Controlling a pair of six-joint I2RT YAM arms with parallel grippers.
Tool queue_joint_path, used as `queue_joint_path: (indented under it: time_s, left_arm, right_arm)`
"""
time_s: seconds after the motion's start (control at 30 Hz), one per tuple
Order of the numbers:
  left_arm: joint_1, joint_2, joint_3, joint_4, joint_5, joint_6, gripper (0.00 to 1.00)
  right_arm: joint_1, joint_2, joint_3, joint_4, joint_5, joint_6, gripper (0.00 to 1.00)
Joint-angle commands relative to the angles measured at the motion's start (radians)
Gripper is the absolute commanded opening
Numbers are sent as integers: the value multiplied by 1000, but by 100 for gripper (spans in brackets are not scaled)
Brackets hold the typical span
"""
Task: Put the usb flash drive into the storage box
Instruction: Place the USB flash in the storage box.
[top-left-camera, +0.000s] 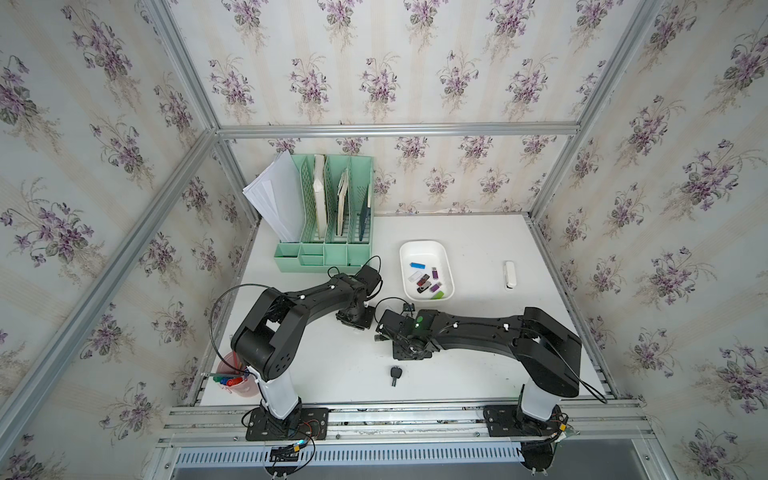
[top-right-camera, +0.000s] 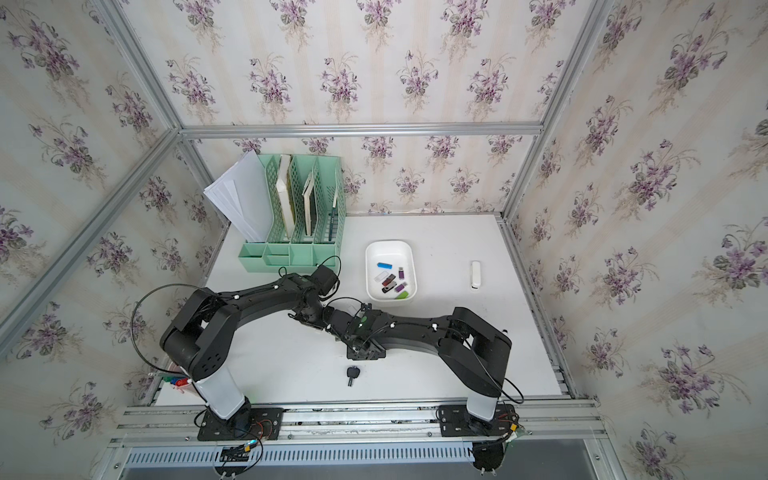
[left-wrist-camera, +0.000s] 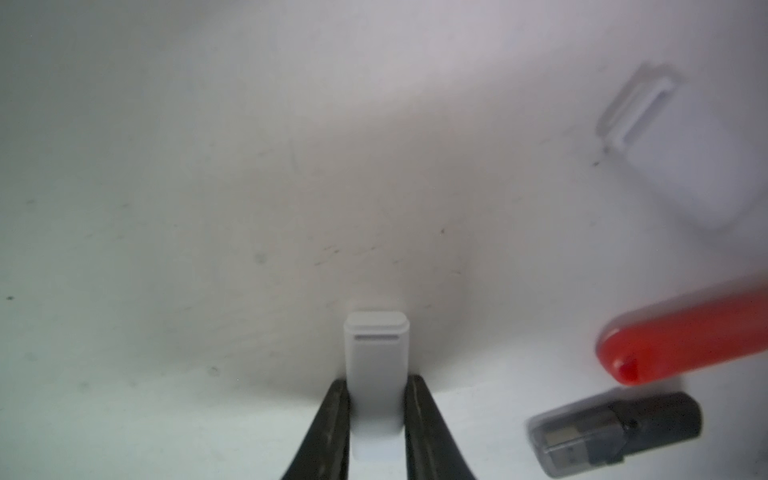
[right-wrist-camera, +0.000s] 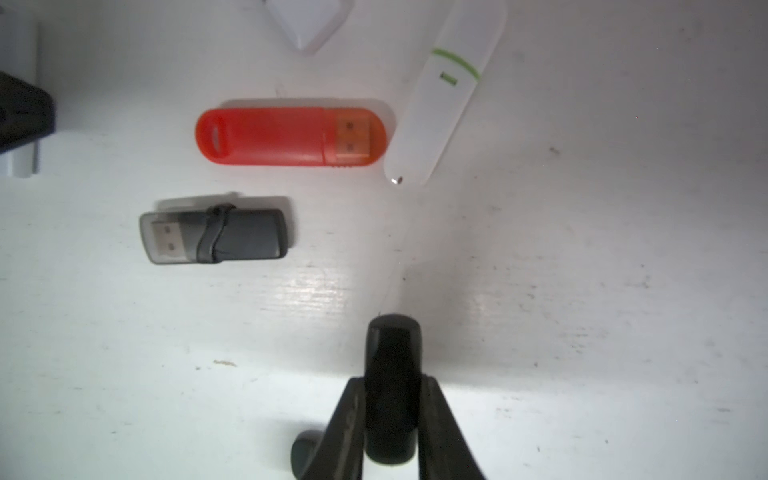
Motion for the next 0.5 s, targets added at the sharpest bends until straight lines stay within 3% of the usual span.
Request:
queue_joint_path:
  time_s: [0.0, 0.23, 0.47]
  left_arm:
    - [3, 55, -34, -24, 57, -10, 25]
    - [3, 61, -33, -26, 60, -14, 25]
    - [4, 79, -20, -33, 60, -16, 25]
  right_arm:
    - [0, -29, 17, -46, 42, 9, 19]
    - [-43, -114, 100, -160, 118, -22, 19]
    - [-239, -138, 191, -179, 147, -203, 19]
